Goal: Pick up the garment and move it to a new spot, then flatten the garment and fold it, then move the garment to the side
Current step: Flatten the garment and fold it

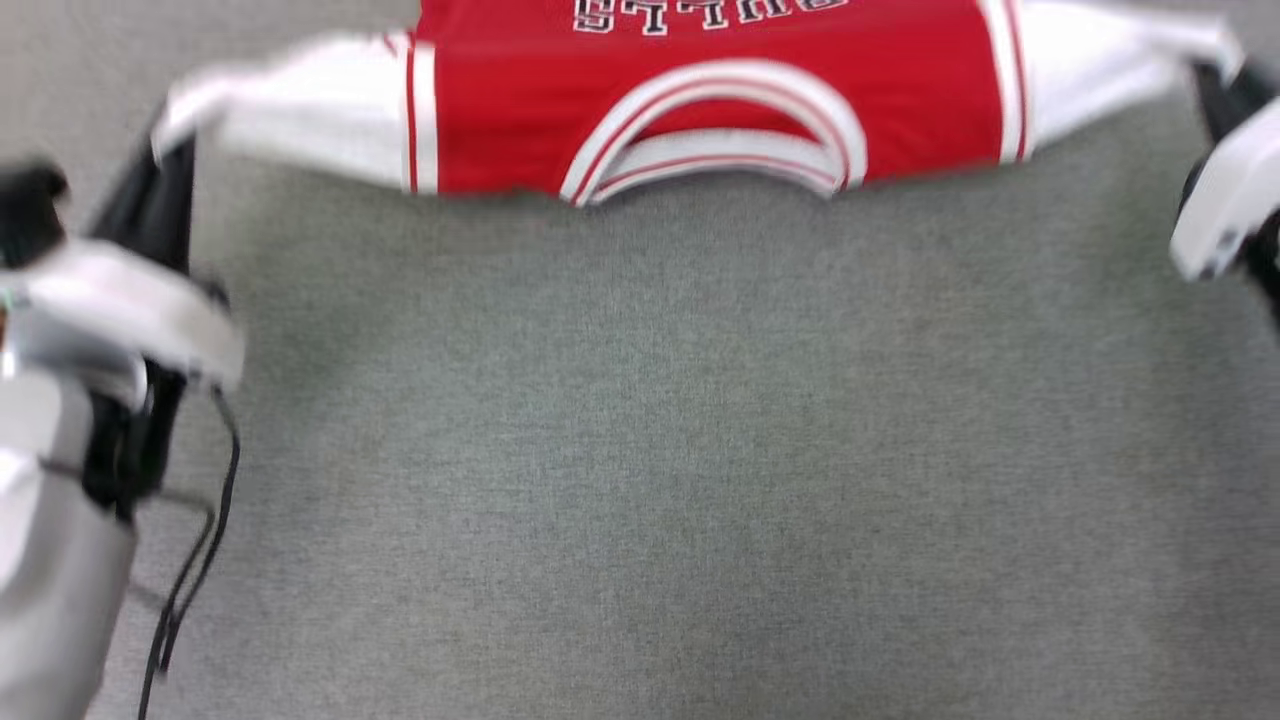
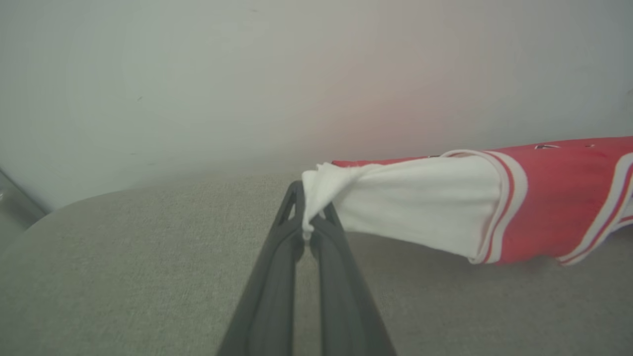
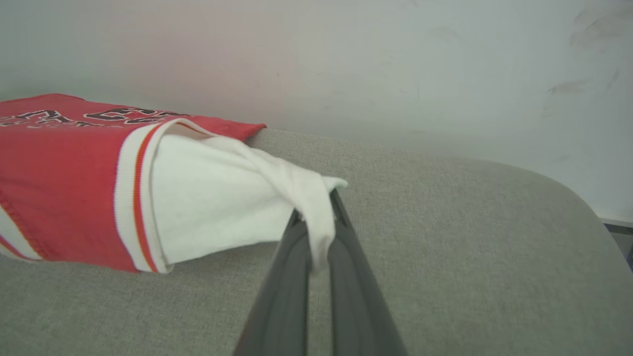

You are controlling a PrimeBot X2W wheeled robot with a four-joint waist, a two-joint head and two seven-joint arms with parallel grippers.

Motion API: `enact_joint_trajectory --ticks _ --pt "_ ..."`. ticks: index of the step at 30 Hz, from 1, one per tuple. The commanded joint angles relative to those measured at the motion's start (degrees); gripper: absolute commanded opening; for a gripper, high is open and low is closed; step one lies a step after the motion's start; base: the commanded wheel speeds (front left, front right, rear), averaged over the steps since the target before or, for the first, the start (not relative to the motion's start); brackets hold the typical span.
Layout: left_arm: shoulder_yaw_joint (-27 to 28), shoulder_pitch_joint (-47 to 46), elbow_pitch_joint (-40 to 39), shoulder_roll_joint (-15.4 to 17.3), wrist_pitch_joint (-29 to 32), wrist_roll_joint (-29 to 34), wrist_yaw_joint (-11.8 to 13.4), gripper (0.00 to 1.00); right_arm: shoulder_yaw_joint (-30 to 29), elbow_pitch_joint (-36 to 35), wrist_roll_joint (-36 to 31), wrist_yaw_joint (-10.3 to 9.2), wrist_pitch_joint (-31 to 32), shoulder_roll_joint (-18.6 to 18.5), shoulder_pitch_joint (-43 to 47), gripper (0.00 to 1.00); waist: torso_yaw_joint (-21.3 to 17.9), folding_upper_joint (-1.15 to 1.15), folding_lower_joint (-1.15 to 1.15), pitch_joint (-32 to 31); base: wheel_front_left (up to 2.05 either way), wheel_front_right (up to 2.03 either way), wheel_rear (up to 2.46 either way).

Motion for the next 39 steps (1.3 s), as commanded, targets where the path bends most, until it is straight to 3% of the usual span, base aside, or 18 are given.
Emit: enact_joint_trajectory --ticks 1,5,14,28,39 --pt "0.33 4.37 -0.29 1.38 0.59 -0.76 0.31 0.0 -0.07 -1.12 1.29 -0.08 0.8 -0.26 4.2 0.0 -0.51 0.0 0.01 -3.93 0.0 0.0 0.0" --pt "-0.26 12.72 -1.76 2.94 2.65 -1.53 1.57 0.0 -1.35 -2.48 3.18 -0.1 3.11 -0.6 10.83 0.0 -1.19 0.0 0.01 -7.5 0.0 0.0 0.0" --pt "-1.39 29.91 -10.04 7.29 9.14 -3.93 3.85 0.0 -4.28 -7.27 8.5 -0.11 15.1 -1.3 23.49 0.0 -2.27 0.0 0.01 -14.84 0.0 0.0 0.0" --pt "-1.86 50.29 -24.03 12.96 16.61 -7.29 9.21 0.0 -14.22 -23.67 7.93 -0.11 31.43 0.49 44.26 0.0 -2.44 0.0 0.01 -19.37 0.0 0.0 0.0" --pt "-4.01 54.66 -26.58 11.74 17.51 -9.13 8.58 0.0 -19.07 -29.63 7.26 -0.09 36.71 2.51 53.34 0.0 -1.84 0.0 0.01 -19.52 0.0 0.0 0.0"
